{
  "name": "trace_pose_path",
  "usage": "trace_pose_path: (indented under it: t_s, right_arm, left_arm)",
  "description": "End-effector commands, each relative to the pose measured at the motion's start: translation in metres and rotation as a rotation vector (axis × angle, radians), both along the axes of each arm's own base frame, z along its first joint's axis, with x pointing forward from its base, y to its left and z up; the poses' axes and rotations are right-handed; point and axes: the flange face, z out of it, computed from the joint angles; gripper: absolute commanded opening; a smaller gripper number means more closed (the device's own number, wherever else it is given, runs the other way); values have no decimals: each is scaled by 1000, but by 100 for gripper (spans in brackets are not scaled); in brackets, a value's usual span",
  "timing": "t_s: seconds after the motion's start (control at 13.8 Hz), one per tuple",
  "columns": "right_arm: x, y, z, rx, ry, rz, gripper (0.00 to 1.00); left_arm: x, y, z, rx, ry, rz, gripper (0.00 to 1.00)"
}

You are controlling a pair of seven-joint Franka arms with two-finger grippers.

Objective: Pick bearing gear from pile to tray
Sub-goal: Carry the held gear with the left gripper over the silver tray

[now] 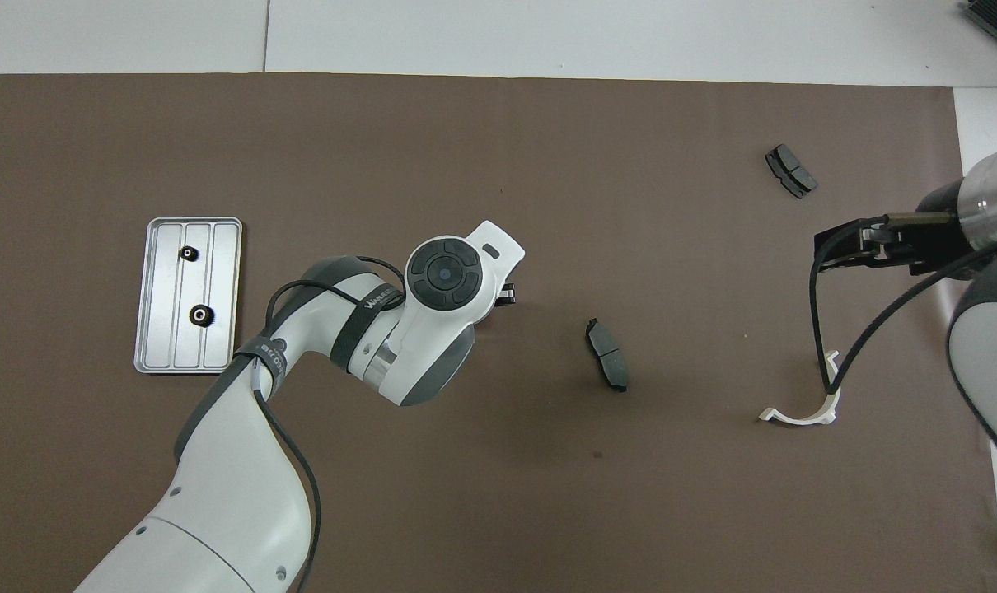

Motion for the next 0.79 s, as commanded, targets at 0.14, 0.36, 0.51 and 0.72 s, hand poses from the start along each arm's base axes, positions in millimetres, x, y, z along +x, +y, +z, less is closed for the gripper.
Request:
trace_pose_path:
  t_s: [0.14, 0.36, 0.51, 0.72]
  right_arm:
    - [-10, -1, -1, 5, -3, 21, 100]
    - [-9, 0, -1, 5, -6, 18, 100]
    - [-9, 1, -1, 5, -6, 24, 100]
    - [-9, 0, -1, 3, -4, 26, 100]
  left_arm:
    - [69, 70, 48, 49, -26, 97, 13]
    - [119, 159, 58, 82, 10, 162, 13]
    - [136, 218, 61, 83, 16, 150, 14]
    - [148, 324, 61, 106, 77, 87, 14]
